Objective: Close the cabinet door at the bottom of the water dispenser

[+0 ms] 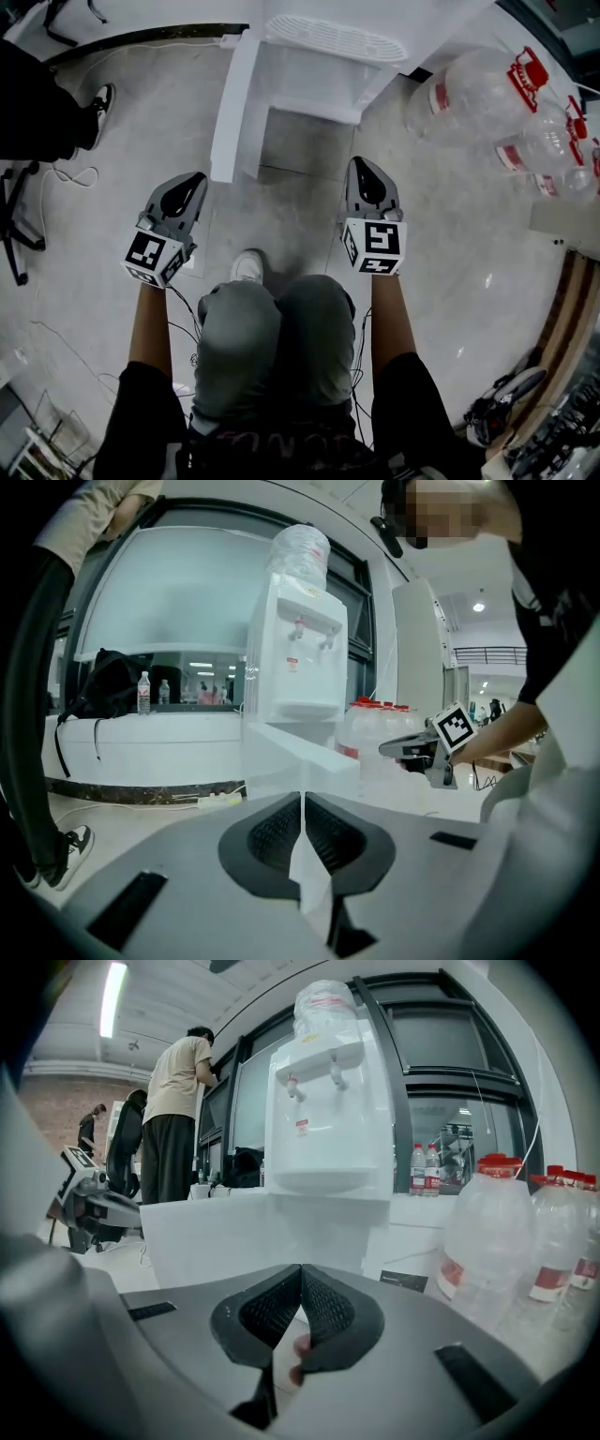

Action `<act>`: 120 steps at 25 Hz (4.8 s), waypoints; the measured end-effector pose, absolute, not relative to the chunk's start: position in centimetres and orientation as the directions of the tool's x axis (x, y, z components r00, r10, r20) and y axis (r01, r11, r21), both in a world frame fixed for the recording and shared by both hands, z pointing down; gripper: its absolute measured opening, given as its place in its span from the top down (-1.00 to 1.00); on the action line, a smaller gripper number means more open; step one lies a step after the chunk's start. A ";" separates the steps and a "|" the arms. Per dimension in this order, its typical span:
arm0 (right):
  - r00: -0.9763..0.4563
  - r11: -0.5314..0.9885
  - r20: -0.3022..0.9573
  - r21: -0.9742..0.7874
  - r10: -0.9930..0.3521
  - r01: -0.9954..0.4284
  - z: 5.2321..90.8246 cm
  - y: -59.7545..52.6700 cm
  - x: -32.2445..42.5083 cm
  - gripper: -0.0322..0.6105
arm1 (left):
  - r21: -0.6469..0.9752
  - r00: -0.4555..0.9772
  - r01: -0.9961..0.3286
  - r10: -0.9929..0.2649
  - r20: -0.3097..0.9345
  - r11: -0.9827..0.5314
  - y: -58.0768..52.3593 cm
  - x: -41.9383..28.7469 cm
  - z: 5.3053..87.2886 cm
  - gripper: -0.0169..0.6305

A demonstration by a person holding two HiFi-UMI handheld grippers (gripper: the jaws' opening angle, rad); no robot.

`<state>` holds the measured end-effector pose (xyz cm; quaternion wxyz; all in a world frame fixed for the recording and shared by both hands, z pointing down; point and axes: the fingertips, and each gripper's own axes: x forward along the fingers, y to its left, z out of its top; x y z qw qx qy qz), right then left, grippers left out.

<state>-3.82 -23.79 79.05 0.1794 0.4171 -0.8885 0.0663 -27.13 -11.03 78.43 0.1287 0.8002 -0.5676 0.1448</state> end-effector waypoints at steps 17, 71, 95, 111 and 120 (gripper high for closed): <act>-0.519 0.580 0.411 0.030 -0.750 -0.814 87.4 -22.5 2.4 0.86 | 0.026 0.426 -0.890 -0.811 0.401 -0.455 -12.5 -22.8 85.2 0.34; -0.197 0.261 0.453 0.084 -0.870 -0.962 91.9 -23.8 17.9 0.86 | 0.074 0.686 -0.713 -0.673 0.275 -0.697 -40.0 -3.0 87.5 0.38; -0.351 0.391 0.438 0.001 -0.828 -0.920 72.3 -21.0 11.2 0.86 | 0.026 0.583 -0.801 -0.770 0.260 -0.598 -29.0 -6.7 67.0 0.90; -0.483 0.532 0.410 0.005 -0.773 -0.847 47.4 -21.4 3.0 0.86 | 0.018 0.409 -0.907 -0.872 0.268 -0.420 -22.9 -14.7 43.4 0.91; -0.557 0.610 0.372 0.031 -0.742 -0.792 37.3 -21.3 -0.9 0.86 | 0.002 0.280 -0.958 -0.931 0.233 -0.287 -19.8 -19.0 32.4 0.91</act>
